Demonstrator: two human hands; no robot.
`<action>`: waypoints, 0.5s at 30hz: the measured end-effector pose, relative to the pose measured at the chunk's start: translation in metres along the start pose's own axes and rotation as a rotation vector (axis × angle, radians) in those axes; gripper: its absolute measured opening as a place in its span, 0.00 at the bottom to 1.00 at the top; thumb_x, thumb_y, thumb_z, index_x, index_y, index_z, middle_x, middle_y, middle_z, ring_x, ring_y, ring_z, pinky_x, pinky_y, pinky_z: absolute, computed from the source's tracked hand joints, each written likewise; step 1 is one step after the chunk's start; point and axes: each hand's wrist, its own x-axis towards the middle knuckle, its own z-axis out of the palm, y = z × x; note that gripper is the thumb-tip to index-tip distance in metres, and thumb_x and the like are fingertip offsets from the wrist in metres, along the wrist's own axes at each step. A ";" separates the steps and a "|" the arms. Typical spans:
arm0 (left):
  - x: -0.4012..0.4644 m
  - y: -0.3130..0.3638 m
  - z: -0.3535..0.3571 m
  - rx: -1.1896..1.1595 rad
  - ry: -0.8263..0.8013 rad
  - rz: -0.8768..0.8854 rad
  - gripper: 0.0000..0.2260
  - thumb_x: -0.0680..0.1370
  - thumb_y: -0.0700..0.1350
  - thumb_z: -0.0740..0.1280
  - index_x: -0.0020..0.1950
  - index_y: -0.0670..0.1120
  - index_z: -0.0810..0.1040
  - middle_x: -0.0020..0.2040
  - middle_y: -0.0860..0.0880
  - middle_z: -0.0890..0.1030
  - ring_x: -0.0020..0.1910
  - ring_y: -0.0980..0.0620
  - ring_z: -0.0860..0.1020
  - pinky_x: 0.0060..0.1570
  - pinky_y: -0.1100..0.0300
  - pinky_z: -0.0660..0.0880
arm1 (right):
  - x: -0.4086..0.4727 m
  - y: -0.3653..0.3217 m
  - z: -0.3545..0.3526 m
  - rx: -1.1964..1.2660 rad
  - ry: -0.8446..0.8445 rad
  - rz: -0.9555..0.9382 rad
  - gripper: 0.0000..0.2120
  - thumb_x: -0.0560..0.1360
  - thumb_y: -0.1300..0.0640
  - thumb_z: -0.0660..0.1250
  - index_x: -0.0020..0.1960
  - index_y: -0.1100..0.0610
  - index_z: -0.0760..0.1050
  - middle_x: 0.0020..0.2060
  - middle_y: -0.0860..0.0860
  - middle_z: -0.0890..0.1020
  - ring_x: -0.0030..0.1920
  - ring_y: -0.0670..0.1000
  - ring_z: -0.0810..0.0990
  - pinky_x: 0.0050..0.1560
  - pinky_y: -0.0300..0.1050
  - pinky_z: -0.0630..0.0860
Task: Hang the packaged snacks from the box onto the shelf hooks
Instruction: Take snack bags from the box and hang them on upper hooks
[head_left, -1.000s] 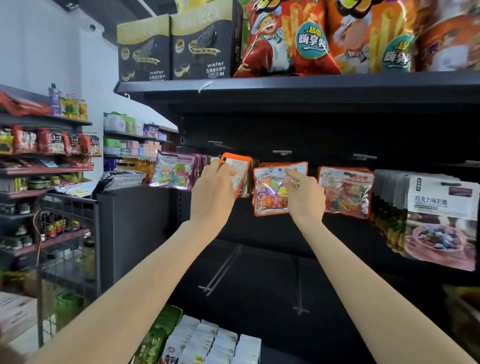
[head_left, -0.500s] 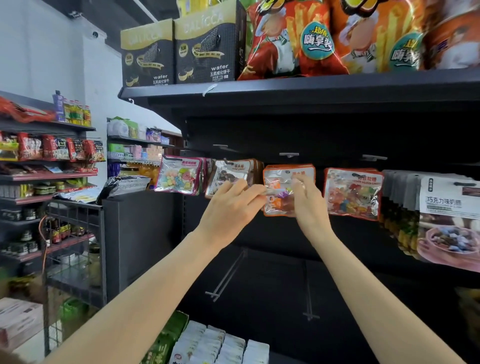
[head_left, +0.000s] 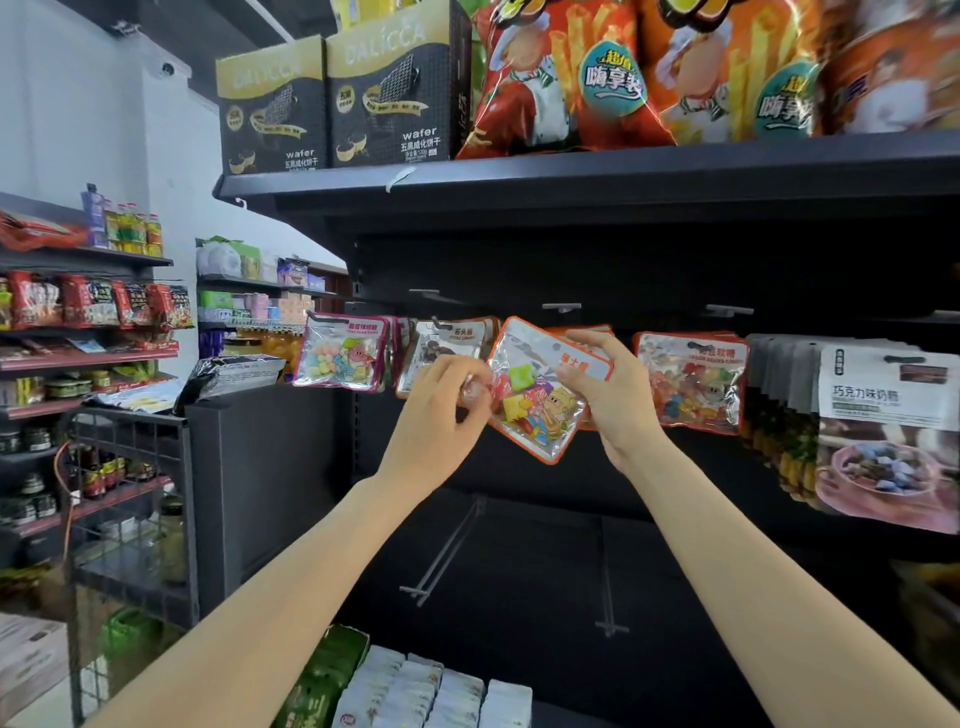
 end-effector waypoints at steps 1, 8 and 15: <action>0.003 0.002 0.002 -0.027 -0.047 -0.045 0.16 0.76 0.43 0.68 0.62 0.48 0.72 0.63 0.52 0.71 0.60 0.60 0.66 0.57 0.72 0.66 | 0.001 0.000 0.000 -0.048 0.002 -0.032 0.14 0.75 0.64 0.68 0.56 0.49 0.75 0.55 0.50 0.78 0.53 0.50 0.81 0.43 0.44 0.82; 0.031 0.017 0.019 -0.075 -0.395 -0.250 0.42 0.70 0.54 0.73 0.76 0.59 0.51 0.71 0.45 0.62 0.70 0.47 0.63 0.65 0.57 0.63 | 0.017 -0.001 0.002 -0.419 0.084 -0.179 0.12 0.74 0.59 0.70 0.56 0.49 0.76 0.53 0.49 0.80 0.54 0.50 0.79 0.51 0.49 0.80; 0.052 0.019 0.034 0.013 -0.446 -0.256 0.41 0.71 0.54 0.72 0.77 0.57 0.50 0.68 0.42 0.64 0.67 0.43 0.67 0.65 0.54 0.65 | 0.026 0.001 0.003 -0.526 0.170 -0.170 0.18 0.77 0.60 0.66 0.67 0.53 0.74 0.64 0.52 0.76 0.65 0.49 0.72 0.55 0.31 0.62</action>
